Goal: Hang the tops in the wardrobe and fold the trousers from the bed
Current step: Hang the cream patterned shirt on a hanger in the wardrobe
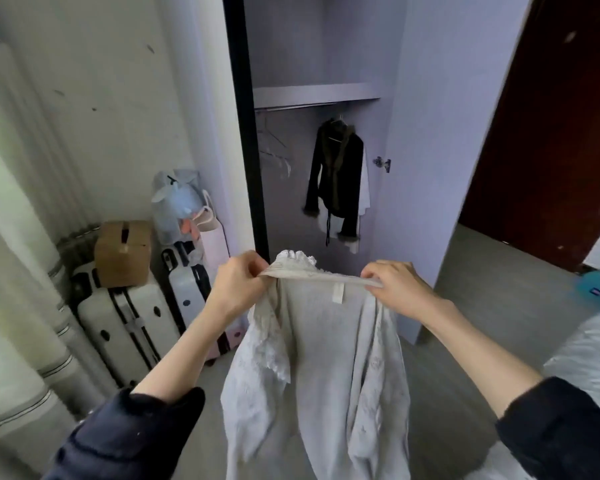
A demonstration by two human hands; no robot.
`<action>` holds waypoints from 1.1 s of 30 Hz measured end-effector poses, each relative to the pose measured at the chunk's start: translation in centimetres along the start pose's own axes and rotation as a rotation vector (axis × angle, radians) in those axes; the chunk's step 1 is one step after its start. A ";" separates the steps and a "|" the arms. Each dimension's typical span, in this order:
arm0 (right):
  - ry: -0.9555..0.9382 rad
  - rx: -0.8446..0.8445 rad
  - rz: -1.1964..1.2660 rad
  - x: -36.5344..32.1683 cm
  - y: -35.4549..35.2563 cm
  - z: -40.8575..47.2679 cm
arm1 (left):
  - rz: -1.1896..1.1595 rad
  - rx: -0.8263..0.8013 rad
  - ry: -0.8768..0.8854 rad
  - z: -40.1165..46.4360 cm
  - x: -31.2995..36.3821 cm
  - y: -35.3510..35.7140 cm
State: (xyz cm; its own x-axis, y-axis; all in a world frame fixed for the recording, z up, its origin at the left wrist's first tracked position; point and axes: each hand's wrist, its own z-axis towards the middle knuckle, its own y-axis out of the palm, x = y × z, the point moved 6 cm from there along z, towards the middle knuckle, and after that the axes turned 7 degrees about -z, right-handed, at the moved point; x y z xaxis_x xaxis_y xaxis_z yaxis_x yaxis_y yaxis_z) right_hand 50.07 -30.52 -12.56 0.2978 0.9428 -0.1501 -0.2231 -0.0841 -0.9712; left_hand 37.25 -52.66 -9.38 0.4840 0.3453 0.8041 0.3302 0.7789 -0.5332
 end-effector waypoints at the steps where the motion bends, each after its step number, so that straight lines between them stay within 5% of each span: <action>1: 0.047 0.031 -0.057 1.3 0.3 1.2 | -0.004 -0.029 0.026 1.6 0.0 1.1; 9: 0.441 0.216 -0.282 10.3 0.7 6.1 | -0.035 -0.082 0.092 12.1 1.9 8.2; 16: 0.629 0.205 -0.274 17.3 2.1 12.5 | -0.004 -0.029 0.045 19.8 1.1 14.1; 22: 0.551 0.243 0.065 22.8 4.3 22.7 | -0.088 0.074 -0.203 29.3 -3.4 18.5; 25: 0.420 0.214 0.000 24.7 5.1 27.0 | -0.208 0.218 -0.328 33.1 -4.3 19.5; 30: 0.259 0.145 -0.069 28.5 5.5 34.1 | -0.230 0.491 -0.235 36.5 -3.9 19.8; 33: 0.191 0.223 -0.018 29.8 5.1 38.5 | 0.023 0.244 -0.304 39.5 -5.8 20.5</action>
State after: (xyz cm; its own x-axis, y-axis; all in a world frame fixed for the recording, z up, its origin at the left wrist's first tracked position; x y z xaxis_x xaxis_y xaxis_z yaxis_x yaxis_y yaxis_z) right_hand 22.08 9.57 -14.87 0.4684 0.8638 -0.1859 -0.4083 0.0250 -0.9125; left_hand 9.23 -18.04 -14.56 0.2151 0.4752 0.8531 0.1015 0.8580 -0.5035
